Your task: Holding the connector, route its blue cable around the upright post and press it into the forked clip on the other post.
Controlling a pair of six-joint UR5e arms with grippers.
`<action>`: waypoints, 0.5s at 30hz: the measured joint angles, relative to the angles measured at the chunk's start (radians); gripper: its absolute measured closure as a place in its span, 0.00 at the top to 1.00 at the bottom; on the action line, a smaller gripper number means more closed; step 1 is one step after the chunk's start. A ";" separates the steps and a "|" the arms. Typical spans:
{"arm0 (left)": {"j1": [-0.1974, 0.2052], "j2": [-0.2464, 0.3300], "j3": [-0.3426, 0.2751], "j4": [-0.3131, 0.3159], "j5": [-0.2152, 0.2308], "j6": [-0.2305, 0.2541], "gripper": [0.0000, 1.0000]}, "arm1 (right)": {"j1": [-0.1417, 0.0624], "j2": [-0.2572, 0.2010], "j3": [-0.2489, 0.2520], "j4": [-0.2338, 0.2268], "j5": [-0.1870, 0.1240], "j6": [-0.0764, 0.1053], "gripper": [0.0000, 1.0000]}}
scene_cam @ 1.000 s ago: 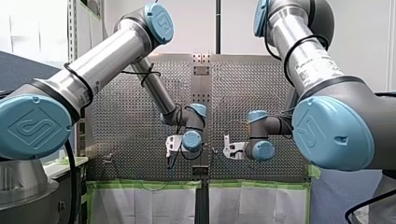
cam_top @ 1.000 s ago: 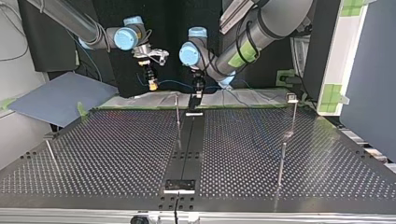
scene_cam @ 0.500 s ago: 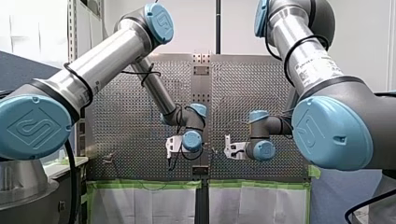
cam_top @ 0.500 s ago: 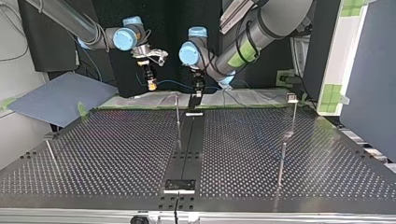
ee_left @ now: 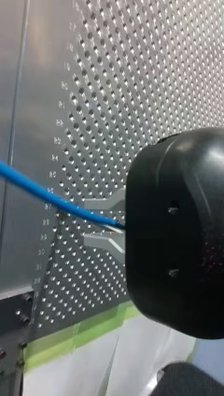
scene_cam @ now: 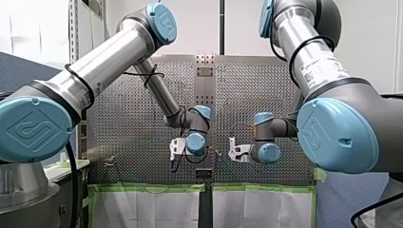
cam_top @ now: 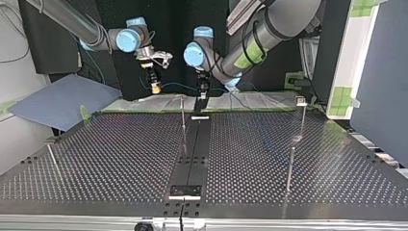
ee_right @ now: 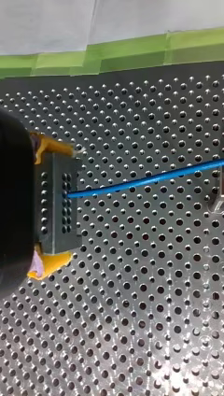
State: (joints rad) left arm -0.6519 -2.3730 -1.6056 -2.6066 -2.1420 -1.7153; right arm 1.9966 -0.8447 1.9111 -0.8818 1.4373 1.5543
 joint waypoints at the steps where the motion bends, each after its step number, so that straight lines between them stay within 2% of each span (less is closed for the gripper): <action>1: 0.000 0.000 0.000 -0.003 0.001 0.007 0.27 | -0.002 0.000 0.000 -0.002 0.000 0.000 0.00; 5: 0.000 0.000 0.000 -0.009 0.009 0.034 0.27 | -0.006 0.000 0.000 -0.004 0.000 0.000 0.00; 15: -0.002 0.000 -0.001 -0.016 0.019 0.065 0.30 | -0.010 0.000 0.000 -0.005 0.000 0.000 0.00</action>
State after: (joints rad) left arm -0.6537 -2.3725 -1.6064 -2.6227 -2.1225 -1.6500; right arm 1.9863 -0.8446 1.9110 -0.8866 1.4375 1.5542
